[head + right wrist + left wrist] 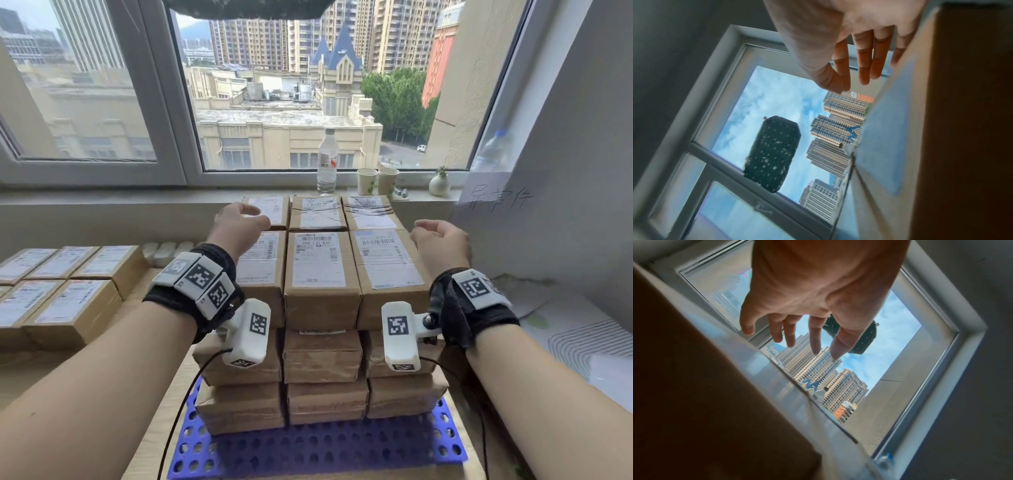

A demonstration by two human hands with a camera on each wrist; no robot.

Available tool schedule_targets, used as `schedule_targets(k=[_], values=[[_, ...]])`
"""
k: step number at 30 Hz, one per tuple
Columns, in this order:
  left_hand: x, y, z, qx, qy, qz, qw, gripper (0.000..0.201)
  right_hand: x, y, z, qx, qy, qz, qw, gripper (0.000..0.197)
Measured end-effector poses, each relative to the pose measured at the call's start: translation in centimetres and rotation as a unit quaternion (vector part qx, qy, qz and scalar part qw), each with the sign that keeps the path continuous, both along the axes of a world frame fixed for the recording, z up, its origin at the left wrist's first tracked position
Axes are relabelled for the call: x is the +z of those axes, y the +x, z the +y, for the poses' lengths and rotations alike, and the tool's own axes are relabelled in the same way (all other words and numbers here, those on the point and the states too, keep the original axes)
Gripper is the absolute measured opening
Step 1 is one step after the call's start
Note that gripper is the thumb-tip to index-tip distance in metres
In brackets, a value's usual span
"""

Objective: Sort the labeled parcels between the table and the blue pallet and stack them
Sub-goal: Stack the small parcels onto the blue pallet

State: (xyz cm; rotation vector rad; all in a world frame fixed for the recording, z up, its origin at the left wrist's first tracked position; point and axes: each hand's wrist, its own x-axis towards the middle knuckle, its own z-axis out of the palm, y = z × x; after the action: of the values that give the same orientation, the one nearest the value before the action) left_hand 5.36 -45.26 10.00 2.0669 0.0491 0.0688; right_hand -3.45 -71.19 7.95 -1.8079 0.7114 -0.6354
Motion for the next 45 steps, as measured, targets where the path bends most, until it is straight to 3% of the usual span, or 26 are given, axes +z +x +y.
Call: schedule_targets(k=[4, 10, 13, 18, 28, 36, 45], values=[[1.0, -1.1, -0.6, -0.038, -0.007, -0.05, 0.998, 0.031, 2.7, 0.1, 2.8, 0.05, -0.075, -0.018, 0.996, 0.016], [1.1, -3.6, -0.6, -0.072, 0.168, -0.173, 0.968, 0.043, 2.5, 0.2, 8.3, 0.199, -0.171, -0.006, 0.965, 0.029], [1.0, -4.4, 0.8, -0.052, 0.165, -0.154, 0.973, 0.044, 2.0, 0.3, 10.9, 0.254, -0.181, -0.014, 0.95, 0.036], [0.4, -6.2, 4.0, 0.016, 0.255, -0.161, 0.953, 0.048, 1.5, 0.6, 14.3, 0.32, -0.189, -0.037, 0.928, 0.04], [-1.5, -9.3, 10.4, 0.101, 0.27, -0.073, 0.955, 0.047, 0.6, 0.7, 20.8, 0.408, -0.197, -0.054, 0.89, 0.04], [-3.4, -9.6, 18.1, 0.074, 0.234, -0.046, 0.968, 0.045, -0.2, 0.0, 29.5, 0.422, -0.221, -0.039, 0.878, 0.041], [-6.9, -9.1, 31.7, 0.054, 0.252, 0.008, 0.966, 0.046, -3.3, 1.5, 43.0, 0.424, -0.241, 0.013, 0.873, 0.034]])
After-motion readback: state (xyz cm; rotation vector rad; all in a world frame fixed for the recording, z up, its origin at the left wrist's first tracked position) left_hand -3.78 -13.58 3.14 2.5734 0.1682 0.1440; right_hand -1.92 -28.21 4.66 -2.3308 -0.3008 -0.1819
